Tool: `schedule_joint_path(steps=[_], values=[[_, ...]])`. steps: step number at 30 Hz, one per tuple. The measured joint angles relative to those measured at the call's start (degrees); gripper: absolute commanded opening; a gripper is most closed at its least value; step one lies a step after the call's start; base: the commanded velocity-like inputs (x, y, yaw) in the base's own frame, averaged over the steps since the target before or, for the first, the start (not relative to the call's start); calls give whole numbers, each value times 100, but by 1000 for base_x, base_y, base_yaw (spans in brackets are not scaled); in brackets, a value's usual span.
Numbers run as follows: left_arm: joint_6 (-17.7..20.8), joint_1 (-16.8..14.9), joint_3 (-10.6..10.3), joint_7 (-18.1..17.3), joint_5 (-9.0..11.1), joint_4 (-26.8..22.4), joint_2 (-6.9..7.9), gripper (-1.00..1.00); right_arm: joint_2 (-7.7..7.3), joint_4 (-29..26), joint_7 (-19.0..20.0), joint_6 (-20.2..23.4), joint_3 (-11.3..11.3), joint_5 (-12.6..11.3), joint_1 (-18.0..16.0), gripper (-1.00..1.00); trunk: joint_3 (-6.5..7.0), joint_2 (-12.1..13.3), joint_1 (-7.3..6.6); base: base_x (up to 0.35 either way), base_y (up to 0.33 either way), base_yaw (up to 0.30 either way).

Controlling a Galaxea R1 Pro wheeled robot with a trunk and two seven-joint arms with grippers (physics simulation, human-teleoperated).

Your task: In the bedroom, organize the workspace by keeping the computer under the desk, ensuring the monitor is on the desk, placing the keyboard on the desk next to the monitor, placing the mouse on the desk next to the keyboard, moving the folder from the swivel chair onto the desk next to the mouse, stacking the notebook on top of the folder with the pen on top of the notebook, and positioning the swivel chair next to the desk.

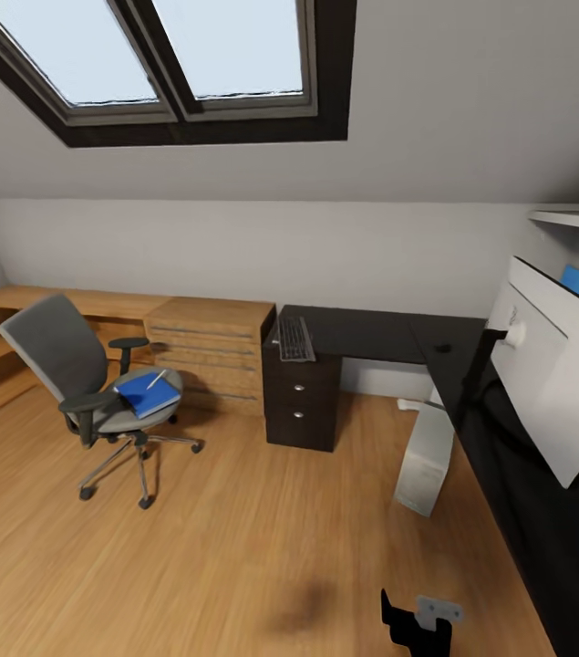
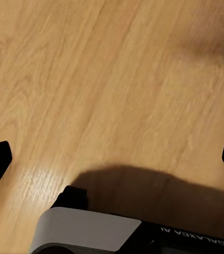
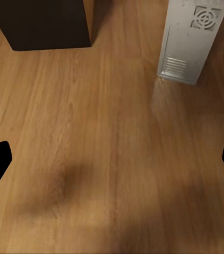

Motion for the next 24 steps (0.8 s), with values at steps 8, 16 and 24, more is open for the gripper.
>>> schedule_joint_path(steps=[8, 16, 24], values=[[-3, 0, 0, 30, -7, -1, -3, 100, -8, -4, -2, 6, 0, 9, 6, 100, 0, 0, 0, 321, 0, 0], [-42, 0, 6, 35, -9, -1, -7, 100, 17, -3, -1, -1, 6, 10, 8, 100, 0, 0, 0, 321, 0, 0], [-171, 2, -28, 17, -63, -1632, -25, 100, 90, -704, -55, -189, 31, -18, -6, 100, 1, 0, 0, 321, -17, 0]])
